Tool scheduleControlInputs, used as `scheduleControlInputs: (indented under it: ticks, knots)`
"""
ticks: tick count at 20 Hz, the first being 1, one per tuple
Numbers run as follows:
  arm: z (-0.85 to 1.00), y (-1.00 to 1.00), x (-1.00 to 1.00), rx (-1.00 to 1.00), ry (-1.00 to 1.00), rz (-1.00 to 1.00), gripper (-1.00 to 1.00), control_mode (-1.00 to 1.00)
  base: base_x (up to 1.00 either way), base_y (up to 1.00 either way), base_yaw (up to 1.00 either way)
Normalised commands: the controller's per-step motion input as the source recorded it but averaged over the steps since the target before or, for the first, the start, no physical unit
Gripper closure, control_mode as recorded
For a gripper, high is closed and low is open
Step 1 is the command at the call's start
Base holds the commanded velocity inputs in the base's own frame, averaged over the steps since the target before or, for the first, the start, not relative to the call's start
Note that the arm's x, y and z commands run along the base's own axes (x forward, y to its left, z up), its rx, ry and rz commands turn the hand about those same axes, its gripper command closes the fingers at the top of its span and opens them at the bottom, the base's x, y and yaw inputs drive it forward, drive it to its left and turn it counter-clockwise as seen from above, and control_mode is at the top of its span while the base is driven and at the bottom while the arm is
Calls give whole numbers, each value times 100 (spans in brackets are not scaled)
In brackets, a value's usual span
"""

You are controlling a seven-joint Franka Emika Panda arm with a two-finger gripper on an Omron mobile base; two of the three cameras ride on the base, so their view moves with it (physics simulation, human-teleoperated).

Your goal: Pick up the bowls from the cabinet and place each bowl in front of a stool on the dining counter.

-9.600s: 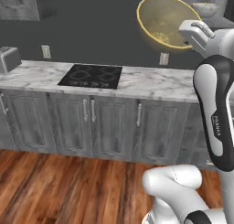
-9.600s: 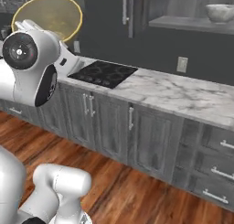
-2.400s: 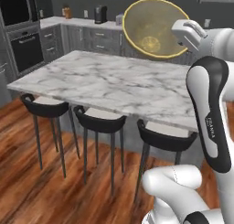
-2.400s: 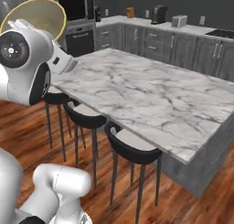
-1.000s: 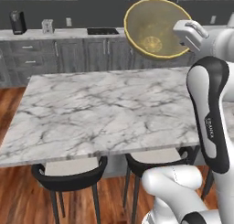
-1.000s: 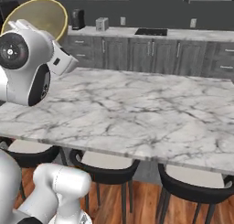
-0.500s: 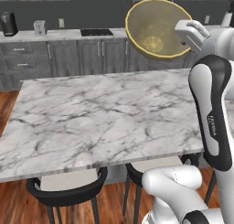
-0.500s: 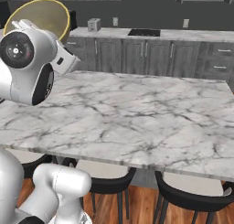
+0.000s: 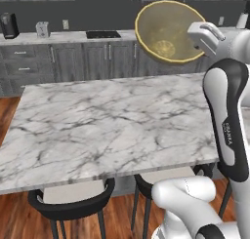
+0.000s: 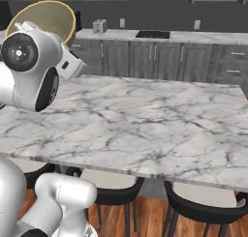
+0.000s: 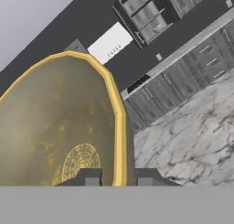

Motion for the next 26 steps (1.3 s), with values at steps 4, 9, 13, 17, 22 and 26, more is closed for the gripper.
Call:
scheduleControlInputs:
  ticks: [4,9,13,17,22,26]
  knots:
    - [0,-47,1,0,17,0,100,-100,0,0,0]
    - [-7,-36,0,0,12,0,100,-100,0,0,0]
    - [-25,-17,0,-4,13,0,100,-100,0,0,0]
    - [-55,-3,0,-1,10,0,100,-100,0,0,0]
    - [-69,-9,3,0,6,0,100,-100,0,0,0]
    - [-77,-24,12,0,5,0,100,-100,0,0,0]
